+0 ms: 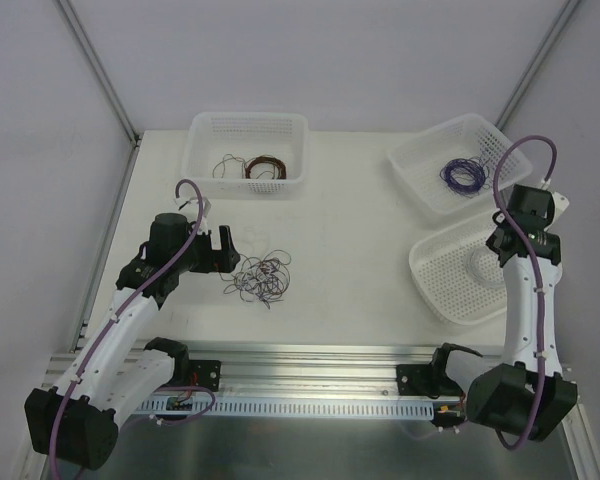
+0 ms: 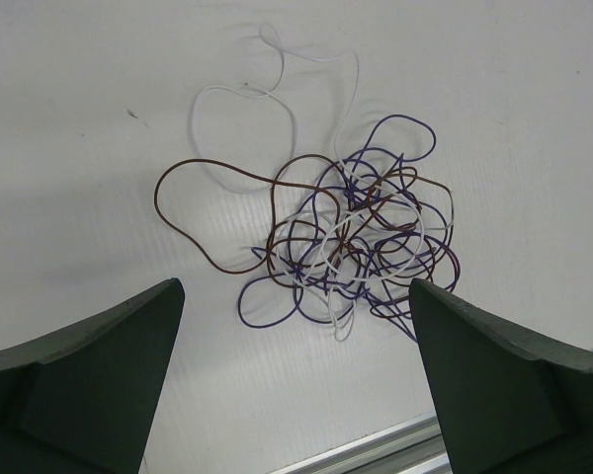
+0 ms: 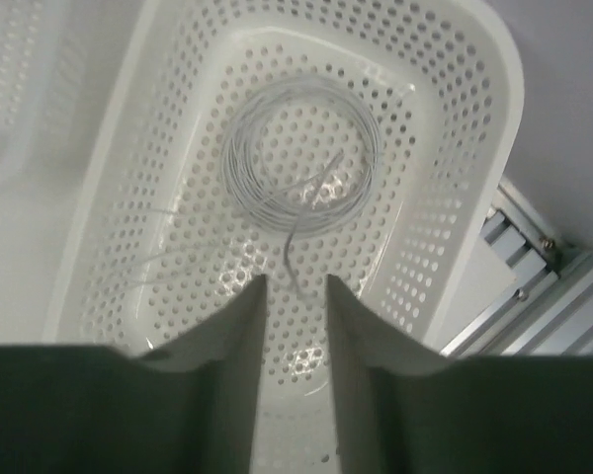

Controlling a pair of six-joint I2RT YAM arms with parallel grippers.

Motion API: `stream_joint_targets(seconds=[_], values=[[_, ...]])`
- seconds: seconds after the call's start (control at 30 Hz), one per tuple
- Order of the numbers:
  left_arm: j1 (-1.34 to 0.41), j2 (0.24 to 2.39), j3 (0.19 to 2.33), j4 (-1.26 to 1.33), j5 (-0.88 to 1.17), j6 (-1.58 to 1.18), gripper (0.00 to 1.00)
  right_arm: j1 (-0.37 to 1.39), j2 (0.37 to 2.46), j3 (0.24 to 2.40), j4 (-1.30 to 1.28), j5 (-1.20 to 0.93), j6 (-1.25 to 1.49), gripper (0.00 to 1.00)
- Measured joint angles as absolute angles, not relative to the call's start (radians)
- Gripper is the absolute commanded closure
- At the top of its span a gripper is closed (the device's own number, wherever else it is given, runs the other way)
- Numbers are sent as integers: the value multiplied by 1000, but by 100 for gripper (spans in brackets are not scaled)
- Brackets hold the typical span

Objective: Untangle the cables

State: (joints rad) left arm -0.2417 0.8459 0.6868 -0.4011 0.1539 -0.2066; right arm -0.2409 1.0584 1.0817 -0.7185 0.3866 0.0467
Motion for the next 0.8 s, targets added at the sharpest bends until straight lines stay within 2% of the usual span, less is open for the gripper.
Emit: stream_joint_targets(seconds=[0.07, 0.1, 0.3, 0.5, 0.8], values=[[-242, 846, 687, -401, 154, -207, 1, -265, 1070, 1046, -725, 356, 70, 49], [-242, 846, 687, -401, 154, -207, 1, -271, 1073, 1031, -730, 341, 80, 40], [-242, 851, 687, -401, 154, -207, 1, -273, 1085, 1034, -746, 245, 94, 19], [-242, 852, 687, -401, 155, -207, 1, -208, 1055, 1061, -743, 102, 57, 10], [-242, 891, 687, -401, 156, -212, 1, 118, 950, 1044, -607, -133, 1, 9]])
